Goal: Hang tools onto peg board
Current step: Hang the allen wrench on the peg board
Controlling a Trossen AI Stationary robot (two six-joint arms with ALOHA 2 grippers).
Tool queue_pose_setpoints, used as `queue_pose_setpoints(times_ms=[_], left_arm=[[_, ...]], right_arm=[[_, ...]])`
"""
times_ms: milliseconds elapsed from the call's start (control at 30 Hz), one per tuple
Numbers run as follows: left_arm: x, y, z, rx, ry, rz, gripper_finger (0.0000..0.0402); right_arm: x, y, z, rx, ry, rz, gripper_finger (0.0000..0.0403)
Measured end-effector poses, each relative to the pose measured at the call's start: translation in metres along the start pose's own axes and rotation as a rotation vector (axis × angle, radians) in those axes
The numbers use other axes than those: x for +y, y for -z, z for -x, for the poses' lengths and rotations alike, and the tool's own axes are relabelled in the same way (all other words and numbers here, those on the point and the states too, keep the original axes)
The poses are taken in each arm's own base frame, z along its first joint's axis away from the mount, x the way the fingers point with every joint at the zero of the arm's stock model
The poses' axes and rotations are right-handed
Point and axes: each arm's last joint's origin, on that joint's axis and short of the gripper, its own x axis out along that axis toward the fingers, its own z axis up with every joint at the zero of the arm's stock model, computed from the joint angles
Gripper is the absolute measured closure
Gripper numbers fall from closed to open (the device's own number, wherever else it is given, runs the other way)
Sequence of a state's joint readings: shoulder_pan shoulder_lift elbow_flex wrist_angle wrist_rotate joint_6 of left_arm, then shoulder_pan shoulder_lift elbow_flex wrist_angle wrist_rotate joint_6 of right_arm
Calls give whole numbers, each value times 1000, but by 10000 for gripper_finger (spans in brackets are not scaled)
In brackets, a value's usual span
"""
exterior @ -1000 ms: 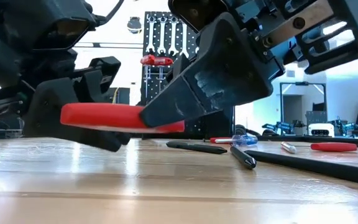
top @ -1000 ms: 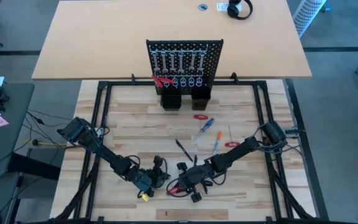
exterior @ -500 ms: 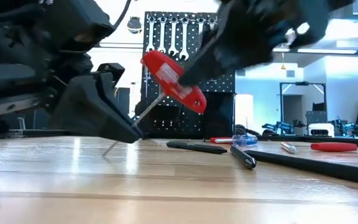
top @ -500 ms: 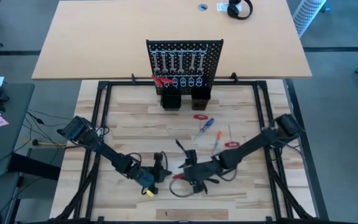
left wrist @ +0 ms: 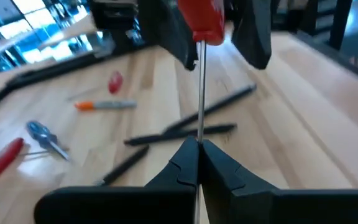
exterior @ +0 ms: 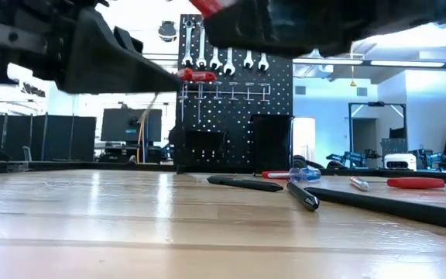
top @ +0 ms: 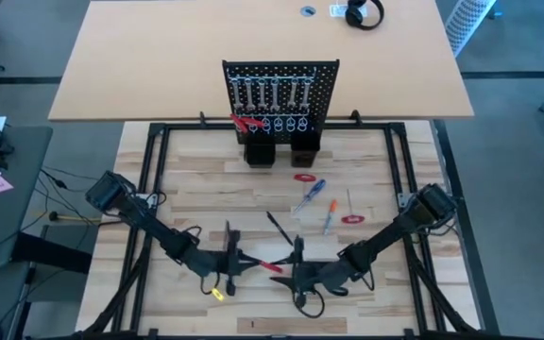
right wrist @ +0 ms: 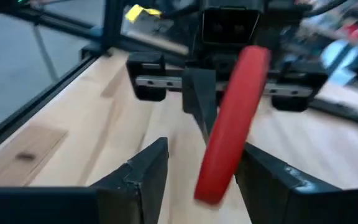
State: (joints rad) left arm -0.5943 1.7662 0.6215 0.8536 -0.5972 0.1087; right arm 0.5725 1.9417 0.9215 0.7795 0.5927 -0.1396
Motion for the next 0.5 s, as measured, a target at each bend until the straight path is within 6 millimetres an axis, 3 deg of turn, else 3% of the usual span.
queue_pose_setpoints(times_ms=[167, 500], left_arm=[[8, 4, 13, -89, -10, 59, 401], [9, 3, 15, -118, -15, 81, 401]], right_arm=[[-1, -11, 2, -88, 84, 21, 235], [-21, -15, -8, -139, 133, -19, 286]])
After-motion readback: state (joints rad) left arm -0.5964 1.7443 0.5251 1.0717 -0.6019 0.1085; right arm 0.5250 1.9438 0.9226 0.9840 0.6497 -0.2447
